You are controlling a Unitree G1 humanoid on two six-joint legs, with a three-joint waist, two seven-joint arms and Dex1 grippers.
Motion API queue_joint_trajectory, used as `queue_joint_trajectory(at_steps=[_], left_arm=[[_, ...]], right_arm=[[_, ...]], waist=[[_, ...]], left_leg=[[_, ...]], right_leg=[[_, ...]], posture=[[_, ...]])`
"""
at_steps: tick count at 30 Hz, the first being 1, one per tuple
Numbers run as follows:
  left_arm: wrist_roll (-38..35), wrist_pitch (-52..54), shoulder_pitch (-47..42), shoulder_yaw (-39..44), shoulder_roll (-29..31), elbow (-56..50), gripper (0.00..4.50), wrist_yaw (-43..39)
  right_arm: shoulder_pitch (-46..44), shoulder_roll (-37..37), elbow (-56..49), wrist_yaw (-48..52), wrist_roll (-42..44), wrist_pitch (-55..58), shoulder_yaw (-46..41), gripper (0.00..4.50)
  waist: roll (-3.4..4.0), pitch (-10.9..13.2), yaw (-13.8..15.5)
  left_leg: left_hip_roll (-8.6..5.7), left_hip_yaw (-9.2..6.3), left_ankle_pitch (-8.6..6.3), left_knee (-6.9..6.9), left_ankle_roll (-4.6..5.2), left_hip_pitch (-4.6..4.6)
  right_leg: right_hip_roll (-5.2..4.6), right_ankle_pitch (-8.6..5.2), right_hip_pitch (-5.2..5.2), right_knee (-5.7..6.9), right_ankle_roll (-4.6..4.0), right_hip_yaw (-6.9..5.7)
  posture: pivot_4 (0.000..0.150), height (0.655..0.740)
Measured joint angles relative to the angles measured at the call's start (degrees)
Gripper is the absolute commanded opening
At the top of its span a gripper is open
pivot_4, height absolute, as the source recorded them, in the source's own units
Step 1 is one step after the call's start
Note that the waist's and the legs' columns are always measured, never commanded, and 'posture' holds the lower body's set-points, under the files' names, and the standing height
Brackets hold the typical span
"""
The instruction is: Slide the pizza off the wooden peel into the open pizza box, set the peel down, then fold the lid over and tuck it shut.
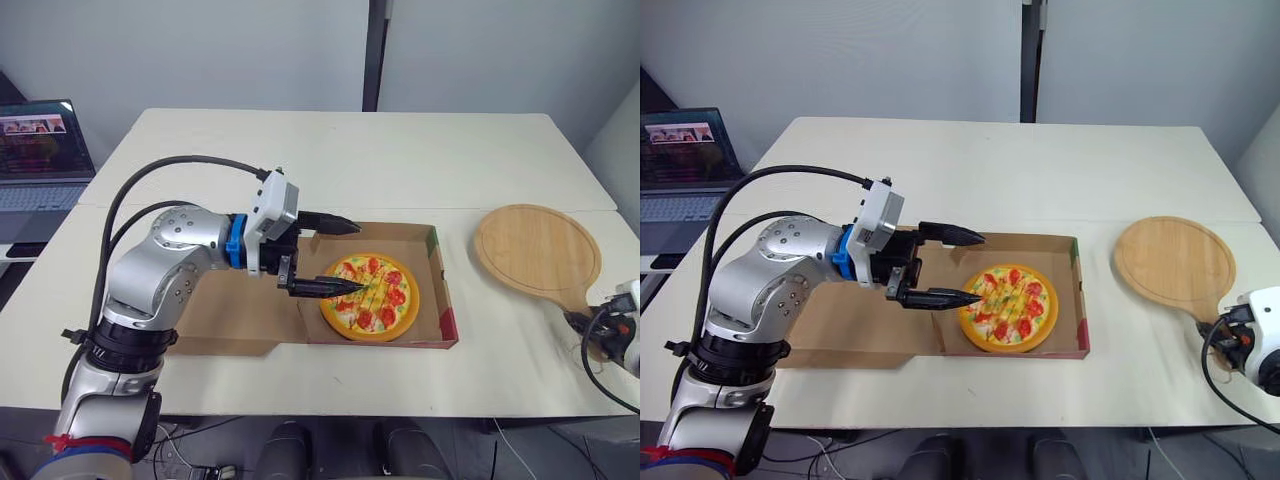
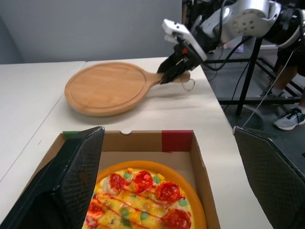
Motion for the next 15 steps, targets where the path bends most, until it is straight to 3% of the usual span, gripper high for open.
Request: queue_joint_trajectory(at_steps=[9, 15], left_arm=[[0.70, 0.04, -1.40, -0.66, -0.33, 0.26, 4.50, 0.42], [3.37, 0.12, -1.40, -1.28, 0.04, 1.04, 4.50, 1.79]], right_arm=[[-0.53, 0.12, 1.82, -1.22, 1.22, 2.04, 1.97, 1.59], [-0.21, 0.44, 1.48, -1.98, 2.73, 2.31, 0.91, 3.60]], waist=[[0.00, 0.00, 0.05], [0.00, 0.00, 0.07]], left_leg=[[0.00, -0.01, 0.00, 0.00, 0.00, -0.01], [0.00, -0.02, 0.00, 0.00, 0.00, -0.01]], right_leg=[[0.00, 0.00, 0.00, 0.00, 0.00, -0.02], [0.00, -0.01, 0.00, -0.01, 0.01, -0.03]], posture=[[0.150, 0.7400], [0.150, 0.7400]])
